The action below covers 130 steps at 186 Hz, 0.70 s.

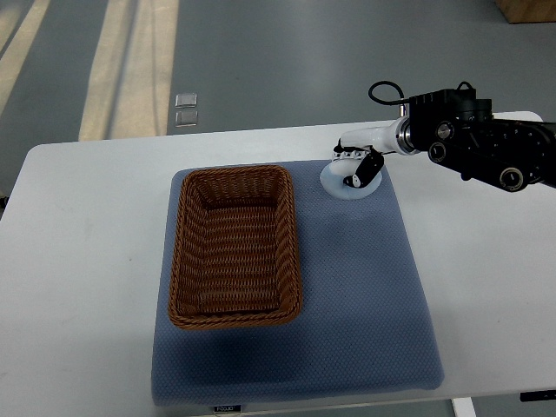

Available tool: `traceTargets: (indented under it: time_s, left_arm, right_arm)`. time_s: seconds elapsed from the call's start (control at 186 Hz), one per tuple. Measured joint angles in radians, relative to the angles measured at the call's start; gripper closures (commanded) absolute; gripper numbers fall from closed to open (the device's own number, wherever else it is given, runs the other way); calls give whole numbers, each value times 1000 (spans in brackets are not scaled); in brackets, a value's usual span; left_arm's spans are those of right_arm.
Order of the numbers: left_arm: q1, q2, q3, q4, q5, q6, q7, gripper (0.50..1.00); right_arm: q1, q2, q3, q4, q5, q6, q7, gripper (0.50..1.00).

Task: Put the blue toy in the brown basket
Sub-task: 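Close the right hand fingers around the egg toy and grasp it, then lift the egg toy with the right hand and carry it over the basket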

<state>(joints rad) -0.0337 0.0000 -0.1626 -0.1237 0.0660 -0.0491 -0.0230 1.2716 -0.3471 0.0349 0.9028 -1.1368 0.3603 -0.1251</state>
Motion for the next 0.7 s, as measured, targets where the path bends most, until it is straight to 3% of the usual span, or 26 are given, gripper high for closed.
traceTargets:
  time_s: [0.306, 0.699]
  left_arm:
    - [0, 0, 0, 0, 0, 0, 0, 500]
    - [0, 0, 0, 0, 0, 0, 0, 500]
  right_arm:
    - [125, 29, 4, 3, 8, -7, 17, 1000]
    - [118, 230, 27, 7, 11, -20, 45, 1000]
